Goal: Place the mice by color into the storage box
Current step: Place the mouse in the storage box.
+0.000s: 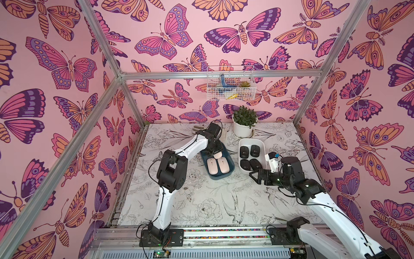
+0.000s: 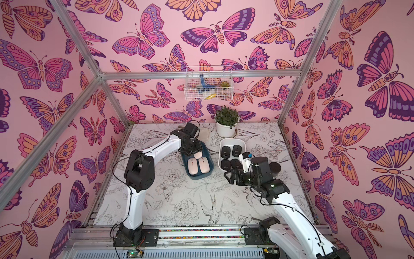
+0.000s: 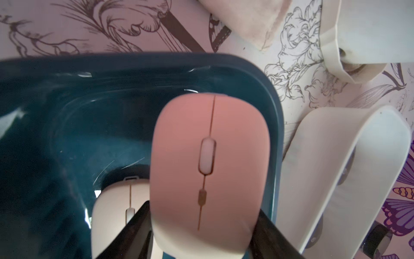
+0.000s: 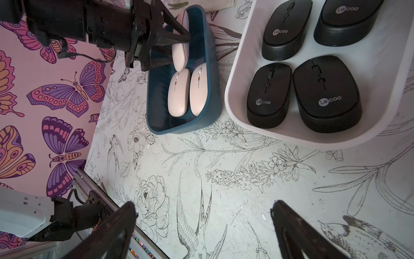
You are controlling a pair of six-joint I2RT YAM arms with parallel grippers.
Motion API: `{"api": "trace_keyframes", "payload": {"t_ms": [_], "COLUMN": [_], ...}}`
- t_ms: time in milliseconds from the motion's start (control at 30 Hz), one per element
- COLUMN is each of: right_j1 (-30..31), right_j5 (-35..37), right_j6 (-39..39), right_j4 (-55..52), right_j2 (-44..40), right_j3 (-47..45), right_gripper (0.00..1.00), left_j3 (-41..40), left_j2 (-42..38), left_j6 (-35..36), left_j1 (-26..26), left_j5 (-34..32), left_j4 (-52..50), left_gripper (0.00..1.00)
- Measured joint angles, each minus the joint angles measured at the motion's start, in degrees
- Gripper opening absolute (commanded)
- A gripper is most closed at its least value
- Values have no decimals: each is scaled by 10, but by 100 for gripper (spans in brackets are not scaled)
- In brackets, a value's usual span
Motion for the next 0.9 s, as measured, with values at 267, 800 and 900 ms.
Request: {"api": "trace_keyframes", "payload": {"t_ms": [267, 800, 900], "right_j1": [0, 0, 0], "right_j5": [0, 0, 0], "right_j6": [-11, -8, -8], "right_j4": [0, 0, 0], "right_j2": [-4, -31, -38], "right_j3": [-1, -3, -6], "right_gripper": [97, 97, 97], "left_j3": [38, 11, -34], "left_j2": [32, 12, -41], "left_j6": [-9, -14, -14], "left_j1": [14, 14, 10], "left_j5": [13, 12, 4], "left_j4": [-12, -10, -5], "left_gripper": [66, 79, 81]}}
